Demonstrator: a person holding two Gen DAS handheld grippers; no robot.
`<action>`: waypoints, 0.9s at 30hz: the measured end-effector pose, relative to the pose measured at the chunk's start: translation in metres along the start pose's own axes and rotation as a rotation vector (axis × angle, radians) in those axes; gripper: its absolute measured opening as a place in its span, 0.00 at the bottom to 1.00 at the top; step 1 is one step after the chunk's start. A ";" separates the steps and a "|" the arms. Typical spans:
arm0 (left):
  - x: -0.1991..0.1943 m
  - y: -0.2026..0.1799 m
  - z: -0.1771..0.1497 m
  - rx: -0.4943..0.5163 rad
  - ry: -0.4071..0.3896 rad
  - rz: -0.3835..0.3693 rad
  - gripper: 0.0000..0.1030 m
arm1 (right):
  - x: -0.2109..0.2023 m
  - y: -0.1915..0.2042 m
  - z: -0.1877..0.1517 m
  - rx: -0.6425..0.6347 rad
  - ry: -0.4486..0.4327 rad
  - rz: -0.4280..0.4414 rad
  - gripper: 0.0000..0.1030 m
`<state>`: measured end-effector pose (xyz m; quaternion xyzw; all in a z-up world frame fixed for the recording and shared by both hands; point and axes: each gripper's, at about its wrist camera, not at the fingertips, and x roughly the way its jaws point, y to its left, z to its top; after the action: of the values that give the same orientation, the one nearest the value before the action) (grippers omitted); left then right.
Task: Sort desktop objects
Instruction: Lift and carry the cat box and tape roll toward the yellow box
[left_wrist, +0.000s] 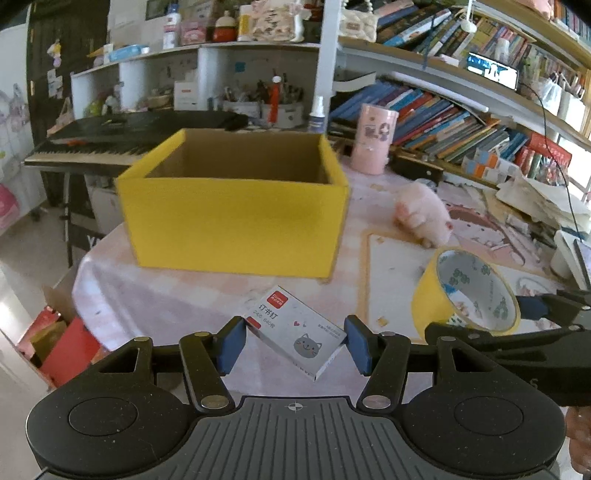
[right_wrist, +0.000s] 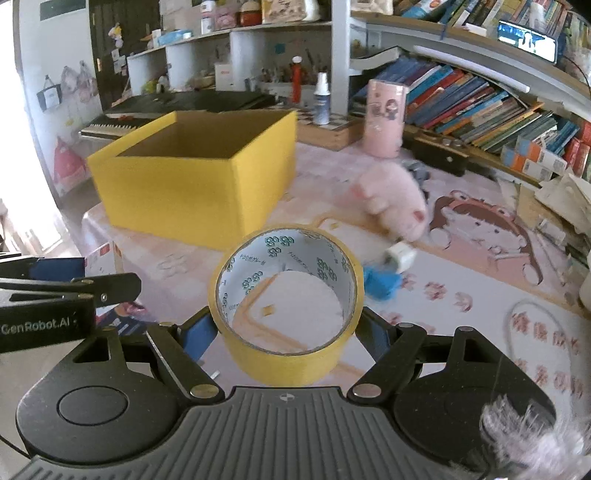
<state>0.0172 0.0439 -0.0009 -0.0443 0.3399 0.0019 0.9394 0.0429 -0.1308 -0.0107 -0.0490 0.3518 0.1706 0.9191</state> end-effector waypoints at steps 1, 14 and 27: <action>-0.004 0.007 -0.003 0.004 0.001 0.000 0.56 | 0.000 0.007 -0.003 0.005 0.006 0.001 0.77; -0.037 0.072 -0.031 -0.011 0.009 0.015 0.56 | -0.005 0.091 -0.026 0.000 0.060 0.036 0.77; -0.044 0.094 -0.034 -0.027 -0.012 0.008 0.56 | -0.005 0.116 -0.023 -0.040 0.071 0.053 0.77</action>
<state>-0.0416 0.1354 -0.0065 -0.0558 0.3345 0.0104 0.9407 -0.0156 -0.0283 -0.0217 -0.0642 0.3818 0.2003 0.9000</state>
